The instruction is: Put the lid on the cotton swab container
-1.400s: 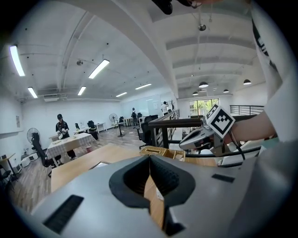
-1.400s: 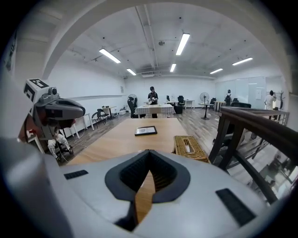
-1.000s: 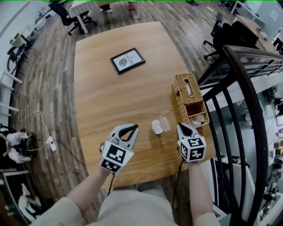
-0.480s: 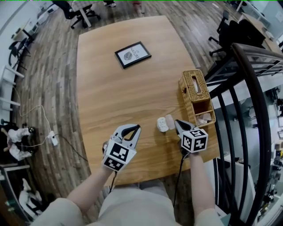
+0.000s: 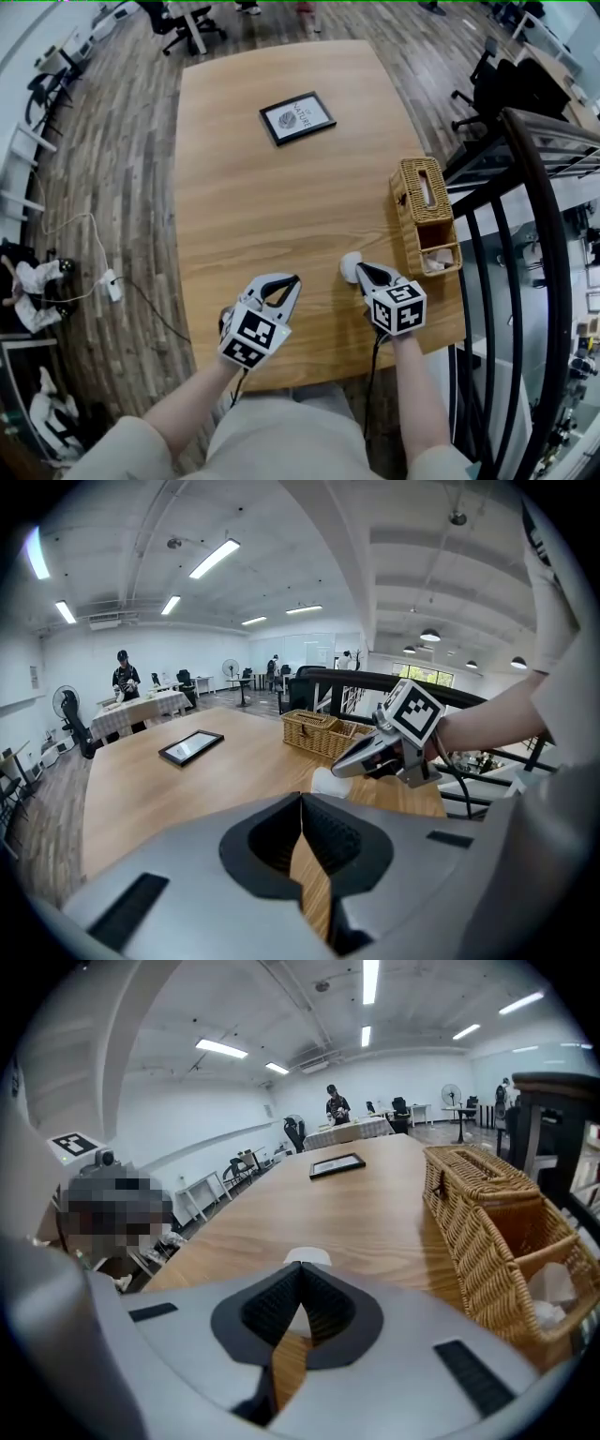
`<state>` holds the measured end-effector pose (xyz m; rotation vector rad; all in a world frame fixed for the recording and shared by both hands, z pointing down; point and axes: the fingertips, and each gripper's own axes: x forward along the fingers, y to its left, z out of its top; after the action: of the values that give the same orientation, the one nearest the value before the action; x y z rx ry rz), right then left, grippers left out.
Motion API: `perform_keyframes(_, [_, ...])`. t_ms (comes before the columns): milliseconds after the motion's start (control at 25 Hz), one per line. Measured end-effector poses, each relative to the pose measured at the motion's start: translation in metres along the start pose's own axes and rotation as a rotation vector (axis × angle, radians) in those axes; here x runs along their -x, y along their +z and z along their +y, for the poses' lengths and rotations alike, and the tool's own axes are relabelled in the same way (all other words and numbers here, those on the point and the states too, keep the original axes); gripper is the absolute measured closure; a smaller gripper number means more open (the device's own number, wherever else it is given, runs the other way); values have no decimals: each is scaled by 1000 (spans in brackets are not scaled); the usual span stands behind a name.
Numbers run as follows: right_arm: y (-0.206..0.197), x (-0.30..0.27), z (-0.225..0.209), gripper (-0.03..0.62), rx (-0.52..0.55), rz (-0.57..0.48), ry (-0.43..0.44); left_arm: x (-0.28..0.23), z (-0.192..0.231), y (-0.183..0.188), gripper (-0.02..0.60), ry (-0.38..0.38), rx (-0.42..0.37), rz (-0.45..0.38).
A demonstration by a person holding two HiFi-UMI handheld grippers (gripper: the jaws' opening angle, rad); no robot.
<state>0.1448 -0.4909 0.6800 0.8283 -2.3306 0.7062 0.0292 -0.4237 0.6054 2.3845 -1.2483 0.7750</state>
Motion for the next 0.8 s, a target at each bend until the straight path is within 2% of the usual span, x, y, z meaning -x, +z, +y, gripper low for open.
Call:
perform_keyframes(200, [-1,-4,8,568,67,13,-56,10,3,-9,558,-3,0,8])
perform_keyframes(320, [1,-4,7,568,16,11,-38,13,2,-5,558,-1,0,1])
perform_keyframes(480, [7,10,13,566,29,-11,-46,24,2,9,558,3,-14,-24])
perform_keyframes(640, [29,46,40,566,-17,-93,1,40,6,26,558,17,-36,-58])
perform_keyframes(800, [60,97,64,566,19,-193,-29,63,4,54,558,27,-66,-113])
